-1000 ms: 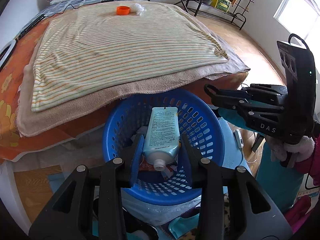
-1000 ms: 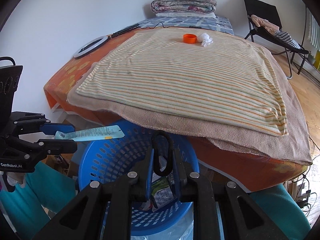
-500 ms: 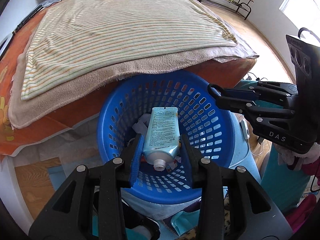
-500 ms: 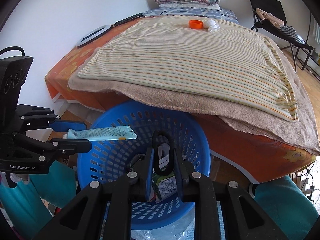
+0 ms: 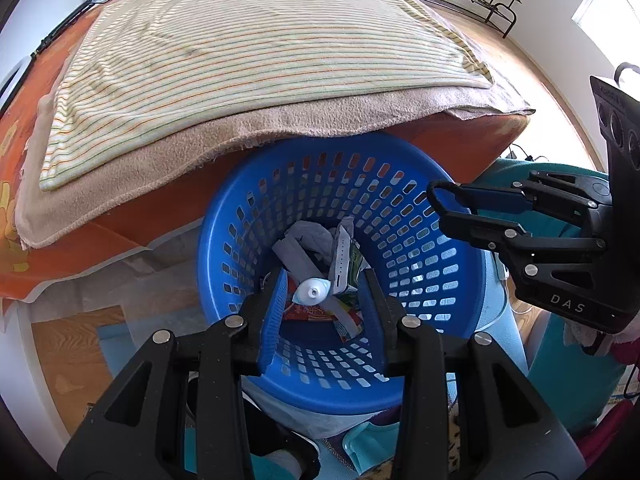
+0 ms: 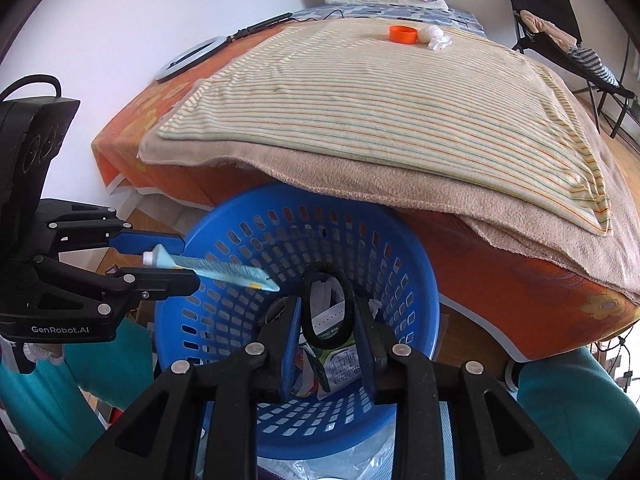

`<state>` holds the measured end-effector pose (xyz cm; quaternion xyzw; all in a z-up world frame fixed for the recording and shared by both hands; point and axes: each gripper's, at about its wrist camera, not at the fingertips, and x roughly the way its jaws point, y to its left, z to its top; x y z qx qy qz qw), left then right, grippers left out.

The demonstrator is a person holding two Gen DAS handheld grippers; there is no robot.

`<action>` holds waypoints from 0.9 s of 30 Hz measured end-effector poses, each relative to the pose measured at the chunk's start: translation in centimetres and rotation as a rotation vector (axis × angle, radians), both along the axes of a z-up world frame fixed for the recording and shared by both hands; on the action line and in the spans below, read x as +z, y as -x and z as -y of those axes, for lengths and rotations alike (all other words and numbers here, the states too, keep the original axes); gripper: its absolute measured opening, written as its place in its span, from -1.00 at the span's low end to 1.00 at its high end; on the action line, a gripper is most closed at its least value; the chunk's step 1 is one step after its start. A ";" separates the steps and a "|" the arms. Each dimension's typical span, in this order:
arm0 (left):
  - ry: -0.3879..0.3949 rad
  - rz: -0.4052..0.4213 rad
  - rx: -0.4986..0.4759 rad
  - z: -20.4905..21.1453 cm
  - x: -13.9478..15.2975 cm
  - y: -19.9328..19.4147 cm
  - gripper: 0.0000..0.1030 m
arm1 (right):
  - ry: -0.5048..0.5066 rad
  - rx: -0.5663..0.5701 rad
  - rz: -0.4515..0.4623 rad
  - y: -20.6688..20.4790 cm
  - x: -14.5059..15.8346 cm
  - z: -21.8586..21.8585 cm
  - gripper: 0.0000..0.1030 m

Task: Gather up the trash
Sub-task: 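Carry the blue tube and black hair tie to the blue basket and release both, then move both tools back over the bed toward the orange cup and white tissue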

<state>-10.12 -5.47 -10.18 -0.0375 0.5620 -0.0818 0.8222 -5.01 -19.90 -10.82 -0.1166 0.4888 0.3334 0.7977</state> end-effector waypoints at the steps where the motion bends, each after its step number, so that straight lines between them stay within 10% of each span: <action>1: -0.004 -0.001 0.000 0.1 -0.1 0.0 -0.28 | 0.002 0.000 -0.002 0.0 -0.1 0.0 -0.45; 7: -0.014 -0.015 0.001 0.2 -0.5 -0.1 -0.27 | 0.009 -0.005 -0.007 0.0 -0.3 -0.1 0.12; 13: -0.029 -0.011 0.010 0.1 -0.6 -0.1 0.15 | 0.024 -0.024 0.000 -0.2 -0.5 0.0 0.44; 27: -0.058 -0.026 0.023 0.2 -1.1 -0.2 0.47 | 0.056 -0.050 -0.006 -0.6 -0.9 0.0 0.80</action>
